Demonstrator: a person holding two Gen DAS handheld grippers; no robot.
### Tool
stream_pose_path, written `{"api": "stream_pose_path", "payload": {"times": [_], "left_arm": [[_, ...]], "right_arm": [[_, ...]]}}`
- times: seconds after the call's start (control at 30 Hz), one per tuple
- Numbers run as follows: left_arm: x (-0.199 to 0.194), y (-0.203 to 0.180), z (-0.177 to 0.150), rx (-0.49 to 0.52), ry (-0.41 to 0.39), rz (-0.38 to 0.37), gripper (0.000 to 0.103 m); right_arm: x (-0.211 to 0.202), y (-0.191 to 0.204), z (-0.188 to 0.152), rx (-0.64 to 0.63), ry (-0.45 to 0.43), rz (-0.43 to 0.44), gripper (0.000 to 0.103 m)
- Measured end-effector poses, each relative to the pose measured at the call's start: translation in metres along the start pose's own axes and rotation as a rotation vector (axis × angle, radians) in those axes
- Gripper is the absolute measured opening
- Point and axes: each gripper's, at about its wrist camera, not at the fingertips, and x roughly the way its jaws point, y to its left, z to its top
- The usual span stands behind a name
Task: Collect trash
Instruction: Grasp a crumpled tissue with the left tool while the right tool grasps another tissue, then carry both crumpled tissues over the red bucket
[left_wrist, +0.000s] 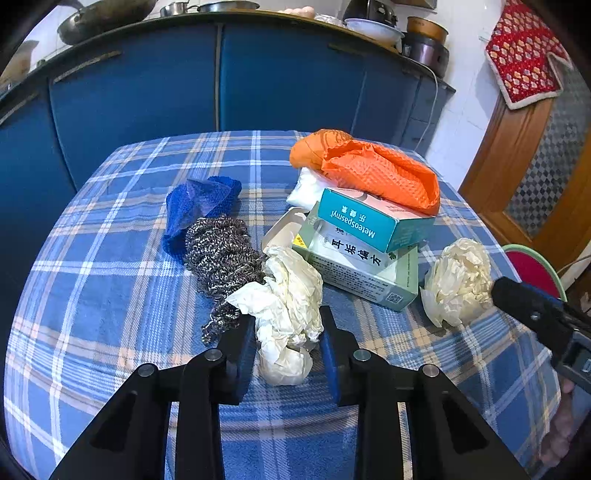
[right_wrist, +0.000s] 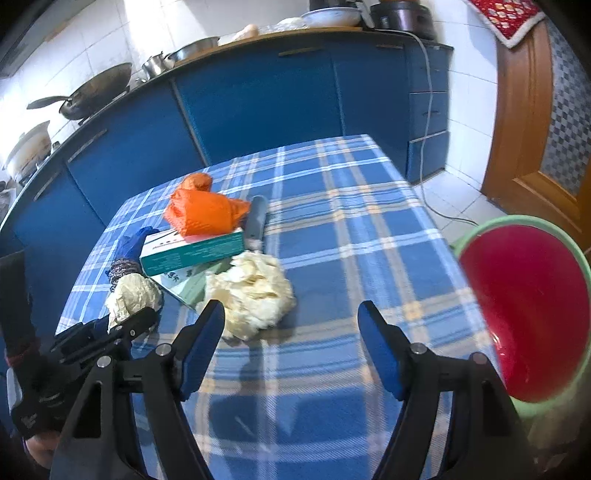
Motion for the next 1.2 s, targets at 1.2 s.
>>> {"api": "stream_pose_path", "payload": {"times": [1.2], "left_arm": [[-0.044,-0.021,-0.001,0.026,-0.058,-0.078,0.025]], "right_arm": [[-0.006,0.000,-0.005,0.024,0.002,0.059,0.040]]}}
